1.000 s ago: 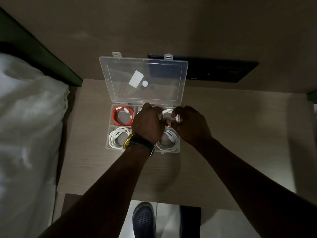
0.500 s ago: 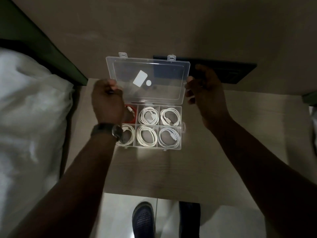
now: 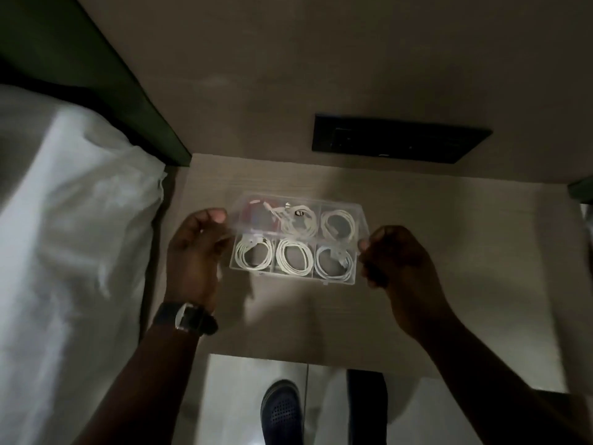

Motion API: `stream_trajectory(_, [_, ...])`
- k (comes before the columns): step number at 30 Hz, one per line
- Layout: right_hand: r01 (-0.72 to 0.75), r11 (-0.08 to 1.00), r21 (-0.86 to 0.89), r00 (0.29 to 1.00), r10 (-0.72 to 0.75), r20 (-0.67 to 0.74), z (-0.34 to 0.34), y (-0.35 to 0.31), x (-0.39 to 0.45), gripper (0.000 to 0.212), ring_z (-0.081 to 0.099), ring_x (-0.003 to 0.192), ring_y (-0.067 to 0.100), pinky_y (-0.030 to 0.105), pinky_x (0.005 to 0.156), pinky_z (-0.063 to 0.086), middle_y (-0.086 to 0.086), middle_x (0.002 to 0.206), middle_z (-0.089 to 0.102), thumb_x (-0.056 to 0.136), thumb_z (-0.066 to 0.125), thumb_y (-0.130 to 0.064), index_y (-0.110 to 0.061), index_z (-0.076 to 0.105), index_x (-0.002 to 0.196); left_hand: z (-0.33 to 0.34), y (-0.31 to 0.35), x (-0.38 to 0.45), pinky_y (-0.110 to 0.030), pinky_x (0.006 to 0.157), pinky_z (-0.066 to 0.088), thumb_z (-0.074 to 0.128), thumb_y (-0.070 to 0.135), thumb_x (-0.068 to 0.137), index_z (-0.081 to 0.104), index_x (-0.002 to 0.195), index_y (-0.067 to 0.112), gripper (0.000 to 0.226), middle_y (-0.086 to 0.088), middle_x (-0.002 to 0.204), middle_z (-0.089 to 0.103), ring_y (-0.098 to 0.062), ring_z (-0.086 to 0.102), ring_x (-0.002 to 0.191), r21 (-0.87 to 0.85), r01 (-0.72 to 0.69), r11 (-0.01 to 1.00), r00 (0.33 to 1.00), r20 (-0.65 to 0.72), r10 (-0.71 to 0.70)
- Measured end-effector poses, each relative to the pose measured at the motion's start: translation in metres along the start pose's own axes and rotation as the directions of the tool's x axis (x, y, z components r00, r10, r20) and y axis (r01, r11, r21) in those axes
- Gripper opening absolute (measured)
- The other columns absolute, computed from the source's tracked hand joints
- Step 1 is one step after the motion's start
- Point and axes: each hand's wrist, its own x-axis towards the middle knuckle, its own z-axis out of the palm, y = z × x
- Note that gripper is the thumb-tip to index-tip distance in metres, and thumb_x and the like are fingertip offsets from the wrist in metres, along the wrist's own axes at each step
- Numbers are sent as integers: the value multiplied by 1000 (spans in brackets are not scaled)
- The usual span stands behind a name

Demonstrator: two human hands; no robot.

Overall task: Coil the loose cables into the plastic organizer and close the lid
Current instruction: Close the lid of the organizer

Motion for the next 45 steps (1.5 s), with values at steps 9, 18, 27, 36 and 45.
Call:
stream_trajectory(9, [74,720,-690,971,-208,-113,2,75,-13,37,62,66,8,20,56,44,-7,82,63,73,81,-26,-32,50,93,-37,-52,1,-25,89,50,80,-3,70,65,118,12,52,-10,111,64,-19,63,97,679,-313,664,948,269,171])
stream_trajectory(18, [213,552,-806,942,-334,20,9,95,0,71,57,100,24,33,82,51,-2,114,50,66,84,-34,-33,46,126,-45,-65,13,-10,103,33,84,7,69,56,132,10,69,-9,148,44,-13,45,131,699,-547,462,835,495,240])
stream_trajectory(27, [328,386,-862,918,-344,195,2,99,9,65,54,93,29,43,79,55,3,105,43,72,73,-48,-30,48,130,-43,-64,13,-37,103,48,87,14,67,60,131,12,69,-7,151,44,-15,46,135,659,-562,500,822,512,249])
stream_trajectory(36, [350,269,-897,886,-405,224,4,103,25,62,55,87,36,40,73,54,12,104,46,76,75,-42,-23,48,129,-38,-68,16,-32,97,50,84,32,71,62,124,6,63,-11,141,55,-22,58,123,704,-636,318,770,553,317])
stream_trajectory(45, [267,573,-775,941,-329,80,4,89,20,64,53,87,-1,4,72,42,-13,105,46,70,80,-47,-40,51,127,-36,-64,16,-10,100,38,89,24,64,60,126,12,69,-3,141,48,-5,47,128,662,-532,528,846,439,302])
